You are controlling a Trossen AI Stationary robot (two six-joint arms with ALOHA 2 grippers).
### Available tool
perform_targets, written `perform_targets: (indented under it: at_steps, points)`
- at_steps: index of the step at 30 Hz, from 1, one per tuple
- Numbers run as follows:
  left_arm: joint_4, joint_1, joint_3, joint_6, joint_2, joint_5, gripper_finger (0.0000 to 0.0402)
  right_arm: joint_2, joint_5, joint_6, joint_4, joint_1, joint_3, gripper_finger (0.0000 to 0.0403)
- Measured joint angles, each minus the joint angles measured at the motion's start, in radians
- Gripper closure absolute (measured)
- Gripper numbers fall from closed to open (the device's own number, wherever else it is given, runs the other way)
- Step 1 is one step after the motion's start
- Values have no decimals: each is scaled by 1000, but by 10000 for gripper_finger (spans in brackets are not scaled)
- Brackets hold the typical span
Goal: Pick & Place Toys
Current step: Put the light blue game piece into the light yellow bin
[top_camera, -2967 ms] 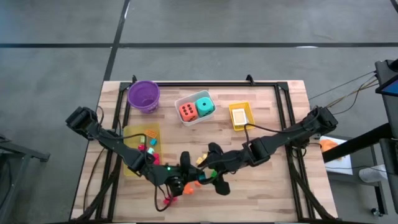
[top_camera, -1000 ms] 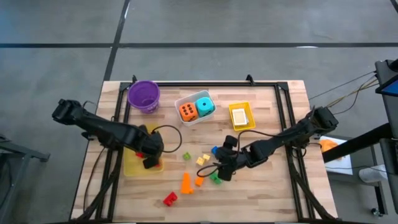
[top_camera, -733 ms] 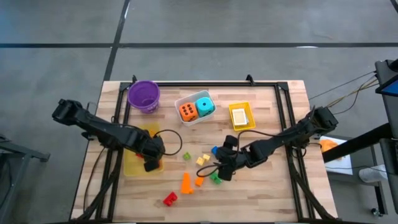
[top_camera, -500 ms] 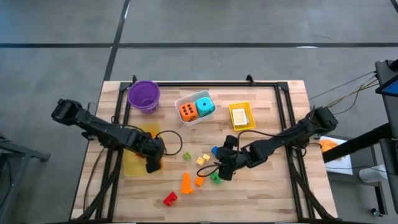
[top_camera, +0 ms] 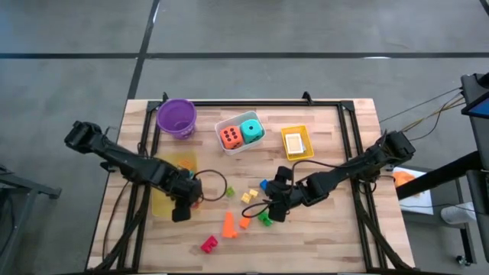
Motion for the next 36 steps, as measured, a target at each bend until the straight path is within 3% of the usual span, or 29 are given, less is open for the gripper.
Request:
perform_targets:
  at_steps: [14,24,36]
  points:
    - [-99,-41,-80,-132,14,40,317,0,-8,-3,4,11,-1,120]
    - [60,-41,-195,-218,10,62,317,0,-8,0,5,12,-1,120]
    - [89,-46,-219,-280,9,97,317,0,-24,7,6,12,-1,120]
